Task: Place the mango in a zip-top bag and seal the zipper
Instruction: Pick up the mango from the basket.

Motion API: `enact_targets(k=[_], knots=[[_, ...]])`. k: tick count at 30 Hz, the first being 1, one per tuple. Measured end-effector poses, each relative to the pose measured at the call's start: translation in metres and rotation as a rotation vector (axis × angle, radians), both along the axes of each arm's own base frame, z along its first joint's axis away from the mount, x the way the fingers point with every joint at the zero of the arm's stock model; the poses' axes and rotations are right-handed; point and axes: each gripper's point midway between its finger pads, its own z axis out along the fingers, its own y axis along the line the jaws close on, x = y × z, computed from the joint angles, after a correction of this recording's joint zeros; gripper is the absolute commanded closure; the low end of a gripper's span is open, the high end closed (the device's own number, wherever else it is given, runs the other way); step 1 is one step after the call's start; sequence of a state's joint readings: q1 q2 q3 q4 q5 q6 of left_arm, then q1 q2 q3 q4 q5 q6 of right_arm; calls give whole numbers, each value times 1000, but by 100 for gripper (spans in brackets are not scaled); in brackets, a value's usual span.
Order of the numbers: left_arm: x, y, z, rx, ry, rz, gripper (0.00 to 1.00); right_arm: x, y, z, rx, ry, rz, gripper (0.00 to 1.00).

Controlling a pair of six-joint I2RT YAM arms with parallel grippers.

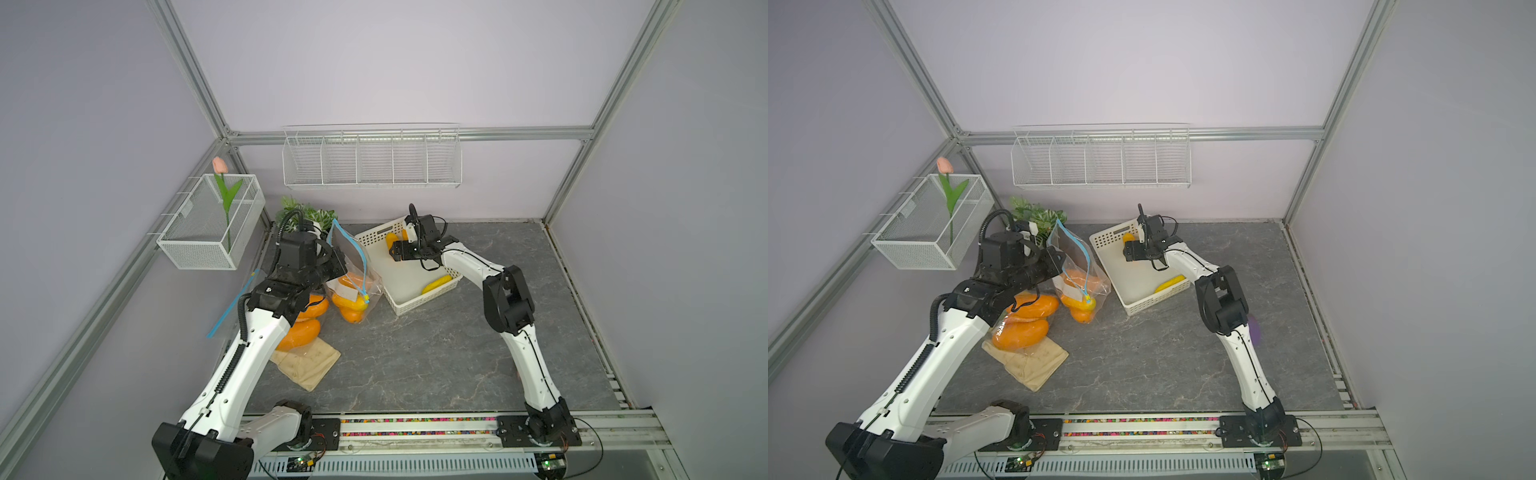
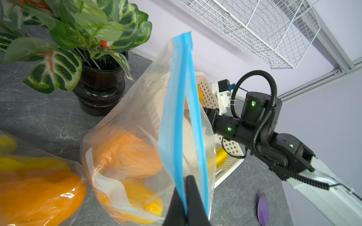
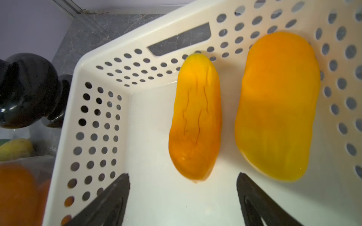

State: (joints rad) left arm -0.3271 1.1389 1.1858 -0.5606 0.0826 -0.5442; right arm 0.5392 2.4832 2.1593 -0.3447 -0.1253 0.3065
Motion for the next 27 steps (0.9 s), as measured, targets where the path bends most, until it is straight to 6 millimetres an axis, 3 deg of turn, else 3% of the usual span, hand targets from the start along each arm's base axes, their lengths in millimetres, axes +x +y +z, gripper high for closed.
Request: enact_targets(k=[7,13,21,24,27], knots=[[0,5,-3,29,5,14,100,24,21,8,-62,-69,-18,20],[-2,12,-9,53,25,30,100,17,26,-19,-140,-50,-14,40],[-2,13,-10,57,31,35,100,12,21,-30,-217,-48,-26,40],[-2,13,-10,57,31,35,100,12,19,-30,-223,-49,-29,34],[-2,13,-10,57,31,35,100,11,19,-31,-226,-45,-27,41]])
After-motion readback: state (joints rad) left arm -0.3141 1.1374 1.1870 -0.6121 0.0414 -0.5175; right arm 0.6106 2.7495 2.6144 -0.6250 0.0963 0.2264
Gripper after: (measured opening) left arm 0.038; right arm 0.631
